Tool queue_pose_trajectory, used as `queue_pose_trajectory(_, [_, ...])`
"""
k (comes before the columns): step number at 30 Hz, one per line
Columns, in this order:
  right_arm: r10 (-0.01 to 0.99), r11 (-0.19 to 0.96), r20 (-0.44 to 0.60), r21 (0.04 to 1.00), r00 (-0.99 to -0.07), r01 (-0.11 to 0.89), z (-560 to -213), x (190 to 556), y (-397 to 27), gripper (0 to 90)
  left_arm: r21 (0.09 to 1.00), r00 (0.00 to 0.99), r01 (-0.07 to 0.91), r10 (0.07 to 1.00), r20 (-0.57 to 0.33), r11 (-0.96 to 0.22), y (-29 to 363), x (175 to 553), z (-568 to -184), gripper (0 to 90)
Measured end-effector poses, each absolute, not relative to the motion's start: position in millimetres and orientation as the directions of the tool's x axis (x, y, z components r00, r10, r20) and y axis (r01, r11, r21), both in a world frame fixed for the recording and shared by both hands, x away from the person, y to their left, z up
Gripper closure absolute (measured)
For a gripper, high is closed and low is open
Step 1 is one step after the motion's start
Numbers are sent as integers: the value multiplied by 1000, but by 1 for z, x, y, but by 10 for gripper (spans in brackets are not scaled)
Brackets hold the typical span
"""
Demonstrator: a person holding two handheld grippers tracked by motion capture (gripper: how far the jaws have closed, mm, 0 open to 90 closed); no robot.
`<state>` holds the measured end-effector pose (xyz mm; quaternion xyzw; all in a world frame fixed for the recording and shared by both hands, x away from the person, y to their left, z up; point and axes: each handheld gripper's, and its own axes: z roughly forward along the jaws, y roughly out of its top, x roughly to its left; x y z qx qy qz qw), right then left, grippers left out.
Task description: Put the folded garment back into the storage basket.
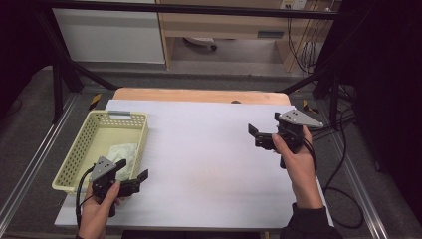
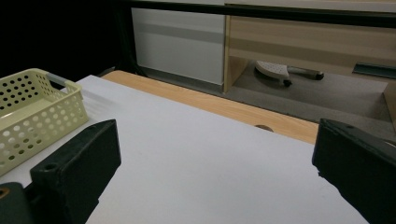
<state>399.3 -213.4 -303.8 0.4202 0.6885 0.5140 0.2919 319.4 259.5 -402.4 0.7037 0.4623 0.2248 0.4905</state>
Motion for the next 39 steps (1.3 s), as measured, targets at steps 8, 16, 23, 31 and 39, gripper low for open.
queue_pose_trajectory(8, [889, 114, 30, 952, -456, 283, -305, 396, -226, 20, 900, 474, 425, 870, -133, -94, 259, 319, -402, 97])
queue_pose_trajectory(16, [893, 103, 36, 954, -448, 280, -303, 394, -234, 24, 902, 472, 421, 872, -128, -96, 259, 319, -402, 99])
queue_pose_trajectory(23, [894, 110, 33, 951, -446, 290, -306, 388, -241, 26, 903, 470, 419, 874, -126, -95, 260, 319, -402, 104])
queue_pose_trajectory(31, [892, 113, 34, 949, -450, 296, -310, 384, -247, 23, 902, 465, 421, 876, -127, -92, 261, 320, -402, 106])
queue_pose_trajectory(39, [896, 113, 38, 944, -442, 311, -314, 379, -253, 24, 903, 465, 421, 876, -132, -87, 262, 320, -402, 107])
